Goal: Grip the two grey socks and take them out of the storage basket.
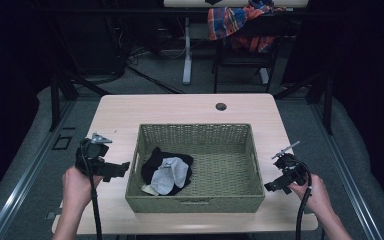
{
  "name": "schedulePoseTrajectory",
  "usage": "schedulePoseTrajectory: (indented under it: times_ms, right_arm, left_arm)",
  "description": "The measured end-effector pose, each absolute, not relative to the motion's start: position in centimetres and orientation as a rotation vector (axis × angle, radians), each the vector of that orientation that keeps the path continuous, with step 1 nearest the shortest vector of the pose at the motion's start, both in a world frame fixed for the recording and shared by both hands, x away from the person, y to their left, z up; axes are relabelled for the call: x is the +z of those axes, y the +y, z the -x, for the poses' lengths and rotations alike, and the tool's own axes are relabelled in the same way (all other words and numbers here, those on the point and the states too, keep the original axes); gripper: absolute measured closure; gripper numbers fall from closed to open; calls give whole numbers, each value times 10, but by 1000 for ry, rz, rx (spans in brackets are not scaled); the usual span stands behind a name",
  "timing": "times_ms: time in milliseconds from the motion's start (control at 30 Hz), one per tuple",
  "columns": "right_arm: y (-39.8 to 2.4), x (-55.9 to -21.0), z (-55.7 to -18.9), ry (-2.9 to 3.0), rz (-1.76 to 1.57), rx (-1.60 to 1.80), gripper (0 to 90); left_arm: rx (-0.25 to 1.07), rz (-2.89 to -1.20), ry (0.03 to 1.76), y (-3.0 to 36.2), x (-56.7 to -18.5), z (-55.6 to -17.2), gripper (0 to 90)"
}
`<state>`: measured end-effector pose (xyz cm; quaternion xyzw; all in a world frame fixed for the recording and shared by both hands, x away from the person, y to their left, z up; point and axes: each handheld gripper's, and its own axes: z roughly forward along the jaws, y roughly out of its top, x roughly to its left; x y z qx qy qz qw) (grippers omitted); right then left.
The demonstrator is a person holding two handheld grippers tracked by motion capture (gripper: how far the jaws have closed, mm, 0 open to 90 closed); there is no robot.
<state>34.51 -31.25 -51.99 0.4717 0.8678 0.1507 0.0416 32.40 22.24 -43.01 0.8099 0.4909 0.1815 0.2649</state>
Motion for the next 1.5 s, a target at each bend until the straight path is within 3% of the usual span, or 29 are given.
schedulePoseTrajectory:
  times_ms: [433,1267,1500]
  right_arm:
    - [-314,-520,-346,2673,-1437,431,52]
    - [-313,-521,-346,2671,-1463,415,63]
    - [-313,-523,-346,2652,-1468,454,65]
  left_arm:
    - [398,-2269,1319,174,-426,-333,2]
    - [273,-2388,1295,109,-459,-363,3]
    - [239,-2428,1270,92,-472,-374,80]
